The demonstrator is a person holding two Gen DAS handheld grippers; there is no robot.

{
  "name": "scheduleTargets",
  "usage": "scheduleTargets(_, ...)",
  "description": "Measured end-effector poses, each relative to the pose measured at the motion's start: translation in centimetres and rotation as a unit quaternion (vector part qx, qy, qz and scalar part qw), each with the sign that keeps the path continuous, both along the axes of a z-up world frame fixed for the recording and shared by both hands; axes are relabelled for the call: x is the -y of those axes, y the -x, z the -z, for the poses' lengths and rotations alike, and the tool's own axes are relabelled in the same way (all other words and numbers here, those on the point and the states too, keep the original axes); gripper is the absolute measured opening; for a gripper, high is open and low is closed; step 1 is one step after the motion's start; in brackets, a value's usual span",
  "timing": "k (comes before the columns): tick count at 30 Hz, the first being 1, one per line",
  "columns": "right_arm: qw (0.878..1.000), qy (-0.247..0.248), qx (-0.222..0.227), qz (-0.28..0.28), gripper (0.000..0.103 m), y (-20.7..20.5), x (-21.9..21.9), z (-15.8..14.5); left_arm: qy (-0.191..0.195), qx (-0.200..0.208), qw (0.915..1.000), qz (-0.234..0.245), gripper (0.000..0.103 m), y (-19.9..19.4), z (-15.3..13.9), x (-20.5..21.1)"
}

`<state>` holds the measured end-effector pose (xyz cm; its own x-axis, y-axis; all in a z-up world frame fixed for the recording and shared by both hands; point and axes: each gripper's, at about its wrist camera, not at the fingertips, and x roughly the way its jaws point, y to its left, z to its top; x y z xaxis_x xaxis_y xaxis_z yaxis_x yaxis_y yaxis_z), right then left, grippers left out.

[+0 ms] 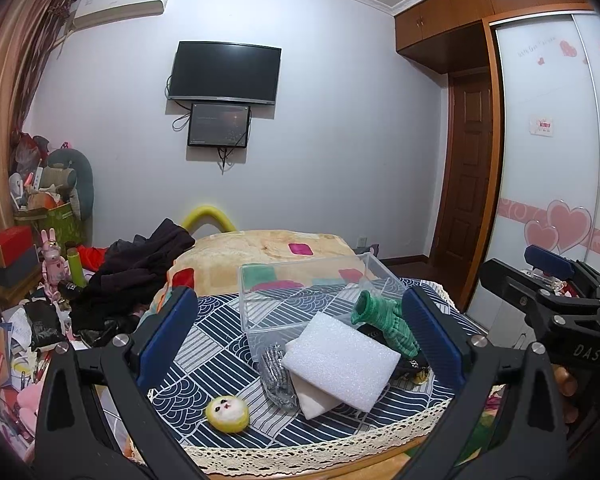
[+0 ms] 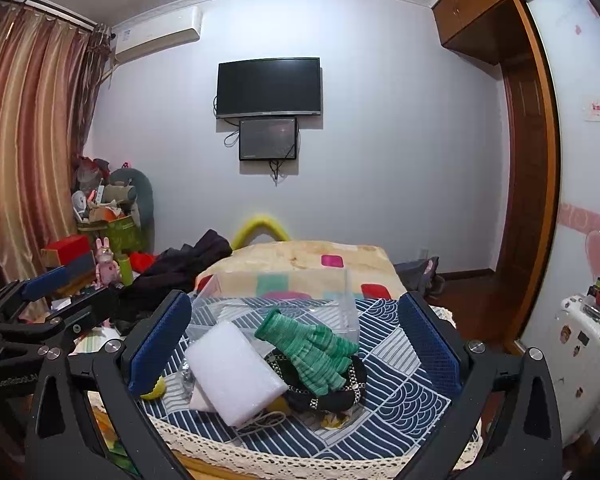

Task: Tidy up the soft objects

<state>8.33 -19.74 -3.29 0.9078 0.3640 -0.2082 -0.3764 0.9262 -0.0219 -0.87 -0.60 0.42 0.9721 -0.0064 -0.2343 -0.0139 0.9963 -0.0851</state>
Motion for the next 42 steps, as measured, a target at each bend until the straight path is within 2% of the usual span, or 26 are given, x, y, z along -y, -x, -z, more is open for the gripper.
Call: scheduleTargets(42, 1.000, -0.006, 0.005, -0.005, 0.103, 0.41, -0.15, -0.33, 0.007, -0.003, 1.0000, -0.004, 0.103, -0.11, 0.04, -0.27)
